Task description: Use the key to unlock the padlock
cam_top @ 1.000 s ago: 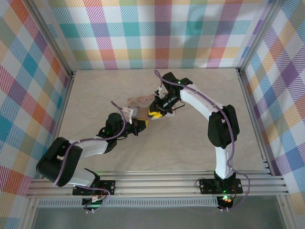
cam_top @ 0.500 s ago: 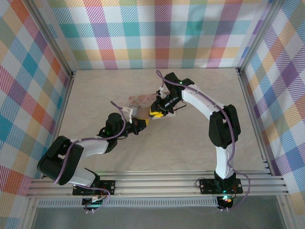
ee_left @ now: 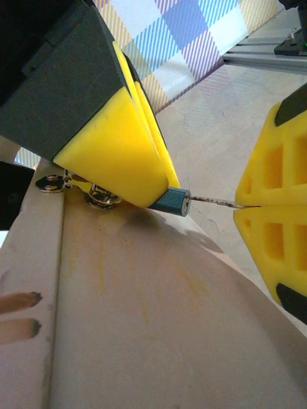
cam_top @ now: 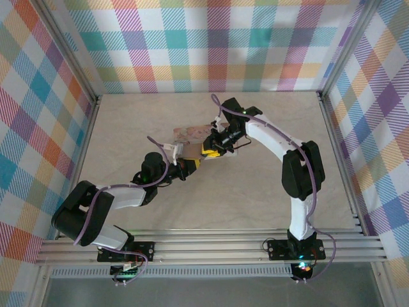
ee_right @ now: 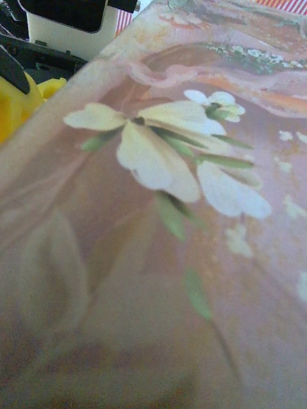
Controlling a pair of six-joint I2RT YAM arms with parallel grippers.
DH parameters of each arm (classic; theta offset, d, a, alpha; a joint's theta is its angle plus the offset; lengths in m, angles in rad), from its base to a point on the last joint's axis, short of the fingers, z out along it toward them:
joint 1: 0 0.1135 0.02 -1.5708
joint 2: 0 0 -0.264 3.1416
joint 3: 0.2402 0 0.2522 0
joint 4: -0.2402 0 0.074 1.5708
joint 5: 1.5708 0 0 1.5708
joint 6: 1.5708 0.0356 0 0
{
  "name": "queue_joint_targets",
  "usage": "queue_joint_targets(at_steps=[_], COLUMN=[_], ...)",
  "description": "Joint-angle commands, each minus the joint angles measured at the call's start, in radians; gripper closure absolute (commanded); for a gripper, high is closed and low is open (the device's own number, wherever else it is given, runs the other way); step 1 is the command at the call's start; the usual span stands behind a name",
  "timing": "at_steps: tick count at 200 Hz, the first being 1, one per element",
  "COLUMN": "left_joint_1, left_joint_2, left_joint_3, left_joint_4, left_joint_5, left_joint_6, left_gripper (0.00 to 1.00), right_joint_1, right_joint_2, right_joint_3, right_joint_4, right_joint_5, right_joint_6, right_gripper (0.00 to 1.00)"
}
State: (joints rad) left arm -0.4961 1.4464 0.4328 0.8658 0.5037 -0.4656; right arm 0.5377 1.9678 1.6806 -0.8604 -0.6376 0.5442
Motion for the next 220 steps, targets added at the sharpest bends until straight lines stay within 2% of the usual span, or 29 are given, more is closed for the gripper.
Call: queue_joint_targets(at_steps=[1,123,220], left_joint_1=[0.001,0.001,0.001], left_joint_2=[-0.006,0.012,0.058], left_joint_3=[-0.004,-0.037,-0.009], left_joint_4=[0.113,0.096,0.164], left_joint_5=[-0.008,-0.033,-0.037], left_joint_6=[-0.020,-0.026,-0.064], left_gripper=[1.00,1.00,1.00], right_joint_1=[-0.004,-0.012,-0.011], right_joint_2=[-0.046,-0.058,-0.057], right_joint_3=[-0.009,-0.027,-0.031], right_joint_4=[0.025,0.069,0.070], right_joint_5=[-0.043,-0.054,-0.060], right_joint_6=[0.014,0.057,0.060], right_gripper=[1.00,1.00,1.00])
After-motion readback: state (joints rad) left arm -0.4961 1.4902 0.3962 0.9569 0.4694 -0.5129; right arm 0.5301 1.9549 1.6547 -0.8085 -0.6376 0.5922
